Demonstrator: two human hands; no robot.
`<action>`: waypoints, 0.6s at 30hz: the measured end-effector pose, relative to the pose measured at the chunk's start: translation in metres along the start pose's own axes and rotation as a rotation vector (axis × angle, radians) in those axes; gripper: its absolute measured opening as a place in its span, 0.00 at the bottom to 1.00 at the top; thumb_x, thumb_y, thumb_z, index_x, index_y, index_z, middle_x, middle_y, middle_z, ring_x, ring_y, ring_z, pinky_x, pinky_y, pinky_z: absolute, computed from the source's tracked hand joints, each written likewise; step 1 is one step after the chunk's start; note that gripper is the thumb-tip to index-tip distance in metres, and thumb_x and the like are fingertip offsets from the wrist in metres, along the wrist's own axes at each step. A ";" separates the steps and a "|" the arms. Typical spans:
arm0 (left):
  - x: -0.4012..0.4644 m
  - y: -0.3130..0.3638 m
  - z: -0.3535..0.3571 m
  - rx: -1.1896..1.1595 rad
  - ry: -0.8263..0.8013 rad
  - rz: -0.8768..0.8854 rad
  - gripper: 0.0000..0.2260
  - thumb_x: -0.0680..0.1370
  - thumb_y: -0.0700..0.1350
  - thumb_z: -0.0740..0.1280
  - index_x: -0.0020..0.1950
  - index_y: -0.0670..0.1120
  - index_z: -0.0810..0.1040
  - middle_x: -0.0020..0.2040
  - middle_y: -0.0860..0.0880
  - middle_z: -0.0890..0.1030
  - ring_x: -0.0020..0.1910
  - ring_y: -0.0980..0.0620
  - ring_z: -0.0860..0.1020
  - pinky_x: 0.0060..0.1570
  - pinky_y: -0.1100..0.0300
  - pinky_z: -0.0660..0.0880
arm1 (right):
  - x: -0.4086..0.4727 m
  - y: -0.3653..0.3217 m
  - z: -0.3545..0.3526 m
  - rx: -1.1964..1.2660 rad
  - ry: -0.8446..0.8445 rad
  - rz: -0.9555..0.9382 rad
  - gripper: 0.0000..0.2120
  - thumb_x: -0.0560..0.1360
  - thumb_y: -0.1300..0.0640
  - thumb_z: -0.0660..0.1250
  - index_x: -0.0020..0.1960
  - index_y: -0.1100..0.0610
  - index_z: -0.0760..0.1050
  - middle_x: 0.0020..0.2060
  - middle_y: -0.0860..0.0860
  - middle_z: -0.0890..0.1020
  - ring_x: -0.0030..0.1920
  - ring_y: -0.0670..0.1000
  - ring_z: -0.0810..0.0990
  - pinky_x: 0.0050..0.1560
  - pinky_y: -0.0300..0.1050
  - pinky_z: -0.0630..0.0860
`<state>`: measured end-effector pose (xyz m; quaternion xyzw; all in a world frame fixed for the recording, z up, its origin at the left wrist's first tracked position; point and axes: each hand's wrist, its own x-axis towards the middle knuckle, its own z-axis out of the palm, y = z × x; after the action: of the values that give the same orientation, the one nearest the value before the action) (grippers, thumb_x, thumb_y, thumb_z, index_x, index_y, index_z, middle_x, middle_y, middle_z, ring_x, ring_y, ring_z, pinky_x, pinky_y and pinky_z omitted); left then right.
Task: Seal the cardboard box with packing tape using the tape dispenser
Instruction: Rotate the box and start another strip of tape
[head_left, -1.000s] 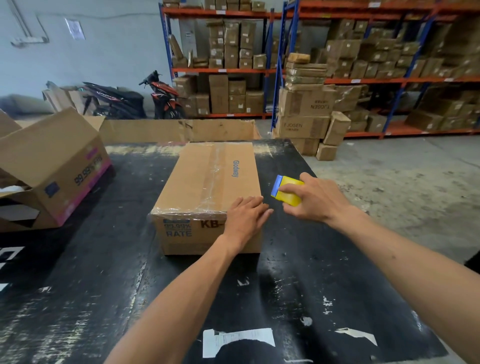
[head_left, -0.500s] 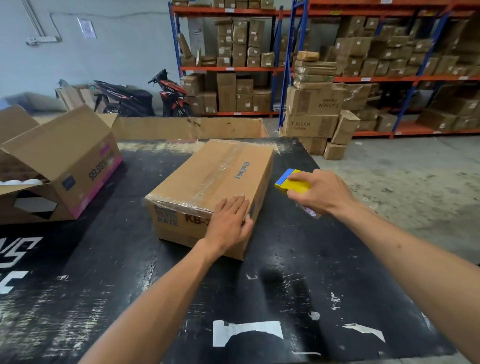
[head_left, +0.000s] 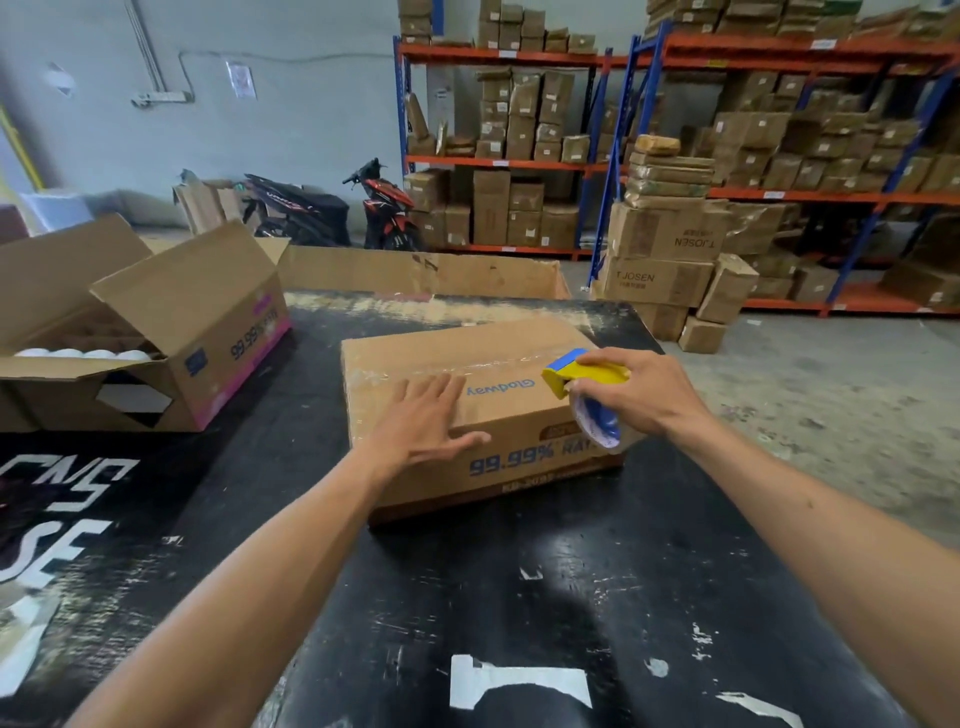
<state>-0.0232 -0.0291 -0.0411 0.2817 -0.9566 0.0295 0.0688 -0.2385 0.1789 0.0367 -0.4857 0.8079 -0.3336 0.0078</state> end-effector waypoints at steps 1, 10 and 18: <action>0.008 0.006 0.006 -0.017 -0.056 -0.027 0.48 0.73 0.77 0.48 0.82 0.46 0.47 0.82 0.45 0.52 0.80 0.43 0.54 0.76 0.38 0.50 | -0.001 0.000 0.000 0.021 -0.003 0.009 0.18 0.72 0.38 0.72 0.60 0.39 0.82 0.62 0.48 0.82 0.57 0.50 0.77 0.56 0.48 0.76; 0.009 -0.021 0.031 0.052 -0.114 0.133 0.32 0.79 0.67 0.45 0.82 0.57 0.46 0.82 0.55 0.49 0.81 0.47 0.50 0.77 0.40 0.48 | -0.003 0.012 0.006 0.266 -0.035 0.110 0.15 0.70 0.40 0.75 0.56 0.39 0.84 0.56 0.44 0.84 0.57 0.48 0.79 0.50 0.42 0.75; -0.013 -0.059 0.029 -0.075 -0.092 0.285 0.29 0.80 0.68 0.50 0.80 0.63 0.48 0.80 0.61 0.49 0.80 0.53 0.47 0.78 0.46 0.43 | -0.013 0.014 0.017 0.541 -0.134 0.134 0.10 0.74 0.50 0.74 0.54 0.45 0.86 0.48 0.42 0.85 0.46 0.42 0.78 0.47 0.38 0.70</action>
<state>0.0165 -0.0744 -0.0708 0.1412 -0.9895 -0.0100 0.0304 -0.2371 0.1840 0.0116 -0.4324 0.7177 -0.5028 0.2125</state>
